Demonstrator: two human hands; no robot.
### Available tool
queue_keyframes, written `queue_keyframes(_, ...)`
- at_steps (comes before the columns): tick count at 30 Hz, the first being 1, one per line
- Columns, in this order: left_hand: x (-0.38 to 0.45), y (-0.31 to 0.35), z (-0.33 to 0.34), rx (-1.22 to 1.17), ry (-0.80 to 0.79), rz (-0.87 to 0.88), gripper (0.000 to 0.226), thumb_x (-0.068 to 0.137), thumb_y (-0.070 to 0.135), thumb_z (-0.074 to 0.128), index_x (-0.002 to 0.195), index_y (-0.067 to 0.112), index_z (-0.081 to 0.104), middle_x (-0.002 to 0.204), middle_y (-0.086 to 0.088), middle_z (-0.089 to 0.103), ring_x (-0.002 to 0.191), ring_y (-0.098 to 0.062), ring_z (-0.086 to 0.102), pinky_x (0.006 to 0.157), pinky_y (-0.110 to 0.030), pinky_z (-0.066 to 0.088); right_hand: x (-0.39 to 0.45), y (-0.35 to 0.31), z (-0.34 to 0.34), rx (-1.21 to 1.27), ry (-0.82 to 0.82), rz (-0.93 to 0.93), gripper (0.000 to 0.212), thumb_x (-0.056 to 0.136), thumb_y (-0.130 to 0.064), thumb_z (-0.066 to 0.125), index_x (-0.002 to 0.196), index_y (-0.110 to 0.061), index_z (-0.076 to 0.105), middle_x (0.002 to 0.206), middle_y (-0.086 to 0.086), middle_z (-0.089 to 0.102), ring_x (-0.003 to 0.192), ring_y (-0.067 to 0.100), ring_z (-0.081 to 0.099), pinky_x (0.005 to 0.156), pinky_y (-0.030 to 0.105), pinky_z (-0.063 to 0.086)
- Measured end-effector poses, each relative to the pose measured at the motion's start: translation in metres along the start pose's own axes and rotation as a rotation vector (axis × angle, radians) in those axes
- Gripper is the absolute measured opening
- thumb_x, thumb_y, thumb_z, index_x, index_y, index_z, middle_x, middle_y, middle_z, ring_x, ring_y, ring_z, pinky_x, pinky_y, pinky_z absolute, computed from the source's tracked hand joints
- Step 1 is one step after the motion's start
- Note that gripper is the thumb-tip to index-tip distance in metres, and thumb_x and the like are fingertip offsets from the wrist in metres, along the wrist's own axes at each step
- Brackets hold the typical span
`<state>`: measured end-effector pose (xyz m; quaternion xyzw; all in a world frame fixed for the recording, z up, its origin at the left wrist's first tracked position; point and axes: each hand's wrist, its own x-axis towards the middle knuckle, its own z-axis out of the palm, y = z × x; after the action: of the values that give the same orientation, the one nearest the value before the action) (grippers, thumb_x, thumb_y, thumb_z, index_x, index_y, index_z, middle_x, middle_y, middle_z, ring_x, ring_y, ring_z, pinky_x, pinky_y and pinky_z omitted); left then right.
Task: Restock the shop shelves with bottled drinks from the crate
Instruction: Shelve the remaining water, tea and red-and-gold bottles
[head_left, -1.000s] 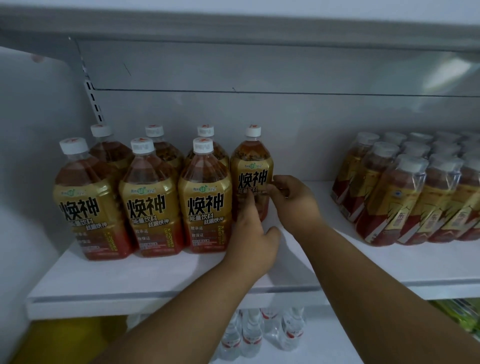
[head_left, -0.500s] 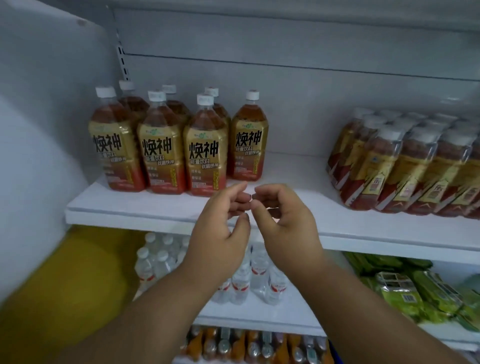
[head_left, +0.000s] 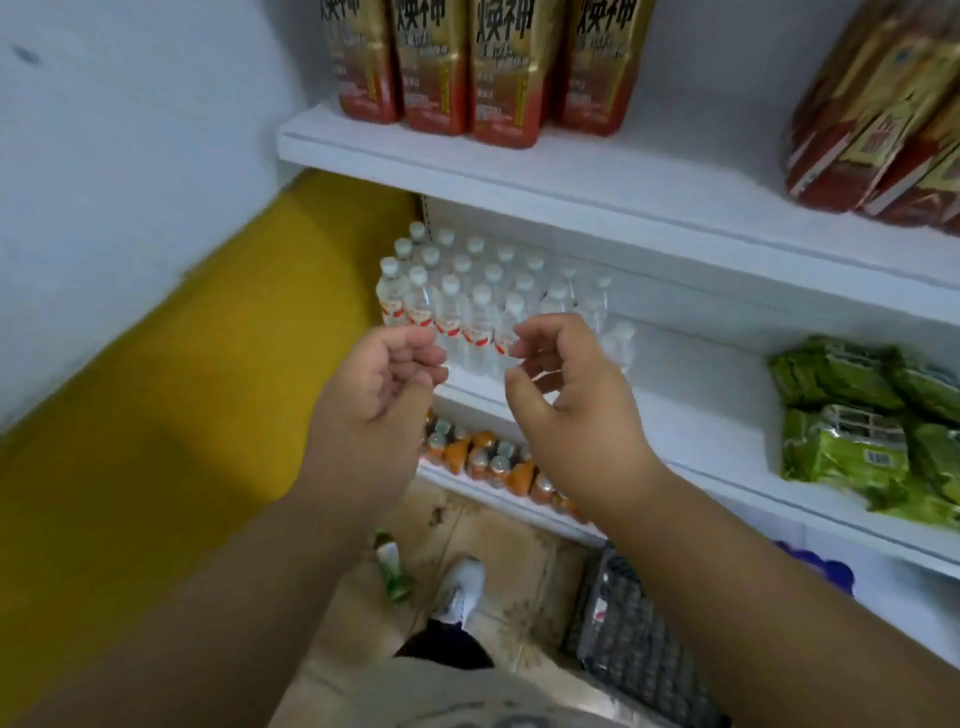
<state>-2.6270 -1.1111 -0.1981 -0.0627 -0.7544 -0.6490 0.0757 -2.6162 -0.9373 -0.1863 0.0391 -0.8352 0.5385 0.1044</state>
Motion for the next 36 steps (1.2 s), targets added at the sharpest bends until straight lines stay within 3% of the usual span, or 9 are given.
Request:
queue_keyframes(4, -0.042, -0.005, -0.029, 0.04, 0.071, -0.048, 0.029, 0.091, 0.01, 0.051, 0.108, 0.032, 0.06, 0.099, 0.009, 0.068, 0.097, -0.009, 0.068, 0.085, -0.02, 0.053, -0.031, -0.002, 0.026, 0.003, -0.142, 0.02, 0.033, 0.093, -0.015, 0.062, 0.121, -0.029, 0.051, 0.108, -0.019, 0.055, 0.094, 0.001, 0.057, 0.073, 0.013, 0.048)
queue_keyframes(6, -0.053, -0.009, -0.036, 0.051, 0.088, -0.052, 0.031, 0.098, 0.001, 0.048, 0.107, 0.029, 0.06, 0.1, 0.004, 0.067, 0.094, -0.008, 0.068, 0.084, -0.022, 0.052, -0.04, -0.004, 0.037, 0.004, -0.175, 0.017, 0.032, 0.093, -0.016, 0.063, 0.118, -0.03, 0.05, 0.107, -0.017, 0.055, 0.093, 0.004, 0.057, 0.076, 0.024, 0.053)
queue_keyframes(8, -0.057, -0.01, -0.042, 0.035, 0.091, -0.051, 0.029, 0.096, 0.006, 0.046, 0.107, 0.029, 0.06, 0.098, 0.005, 0.068, 0.092, -0.01, 0.068, 0.083, -0.021, 0.053, -0.047, -0.007, 0.047, 0.022, -0.195, 0.032, 0.032, 0.092, -0.015, 0.065, 0.118, -0.028, 0.051, 0.106, -0.014, 0.055, 0.092, 0.007, 0.057, 0.077, 0.035, 0.056)
queue_keyframes(12, -0.051, -0.014, -0.056, -0.014, 0.095, -0.054, 0.034, 0.087, 0.009, 0.043, 0.108, 0.03, 0.061, 0.095, 0.014, 0.071, 0.091, -0.007, 0.069, 0.08, -0.016, 0.052, -0.053, -0.014, 0.069, -0.004, -0.204, 0.041, 0.035, 0.09, -0.018, 0.068, 0.12, -0.026, 0.052, 0.108, -0.01, 0.056, 0.091, 0.006, 0.057, 0.08, 0.031, 0.053)
queue_keyframes(20, -0.045, -0.083, -0.118, -0.045, 0.098, -0.222, 0.042, 0.092, -0.006, 0.045, 0.107, 0.03, 0.062, 0.096, 0.006, 0.069, 0.087, -0.005, 0.069, 0.076, -0.013, 0.052, -0.045, 0.0, 0.173, -0.04, -0.136, 0.169, 0.032, 0.089, -0.021, 0.07, 0.114, -0.028, 0.052, 0.103, -0.009, 0.058, 0.09, 0.006, 0.06, 0.076, 0.028, 0.053)
queue_keyframes(26, -0.044, -0.21, -0.154, -0.036, 0.122, -0.419, 0.039, 0.094, -0.012, 0.044, 0.104, 0.023, 0.059, 0.094, 0.002, 0.066, 0.082, -0.006, 0.066, 0.076, -0.016, 0.052, -0.054, 0.089, 0.28, -0.094, -0.153, 0.318, 0.034, 0.087, -0.024, 0.071, 0.109, -0.034, 0.048, 0.104, -0.014, 0.058, 0.087, 0.005, 0.061, 0.07, 0.028, 0.052)
queue_keyframes(29, -0.045, -0.3, -0.151, 0.008, 0.182, -0.547, 0.035, 0.093, -0.007, 0.052, 0.102, 0.026, 0.058, 0.092, 0.005, 0.066, 0.087, -0.009, 0.065, 0.085, -0.026, 0.052, -0.072, 0.168, 0.328, -0.136, -0.23, 0.424, 0.034, 0.087, -0.029, 0.071, 0.115, -0.032, 0.05, 0.11, -0.011, 0.058, 0.087, 0.005, 0.061, 0.073, 0.04, 0.057)
queue_keyframes(33, -0.065, -0.443, -0.139, -0.022, 0.271, -0.815, 0.024, 0.091, 0.008, 0.061, 0.107, 0.026, 0.061, 0.115, -0.004, 0.069, 0.106, -0.019, 0.066, 0.096, -0.039, 0.053, -0.097, 0.289, 0.393, -0.203, -0.362, 0.525, 0.033, 0.088, -0.031, 0.072, 0.115, -0.032, 0.054, 0.11, -0.013, 0.059, 0.075, -0.006, 0.056, 0.065, 0.018, 0.047)
queue_keyframes(36, -0.089, -0.54, -0.13, -0.001, 0.268, -0.941, 0.023, 0.092, 0.012, 0.06, 0.109, 0.026, 0.063, 0.115, -0.007, 0.07, 0.102, -0.021, 0.068, 0.089, -0.037, 0.056, -0.115, 0.38, 0.435, -0.22, -0.383, 0.604, 0.032, 0.087, -0.028, 0.074, 0.114, -0.03, 0.057, 0.105, -0.011, 0.059, 0.081, 0.004, 0.06, 0.071, 0.028, 0.054)
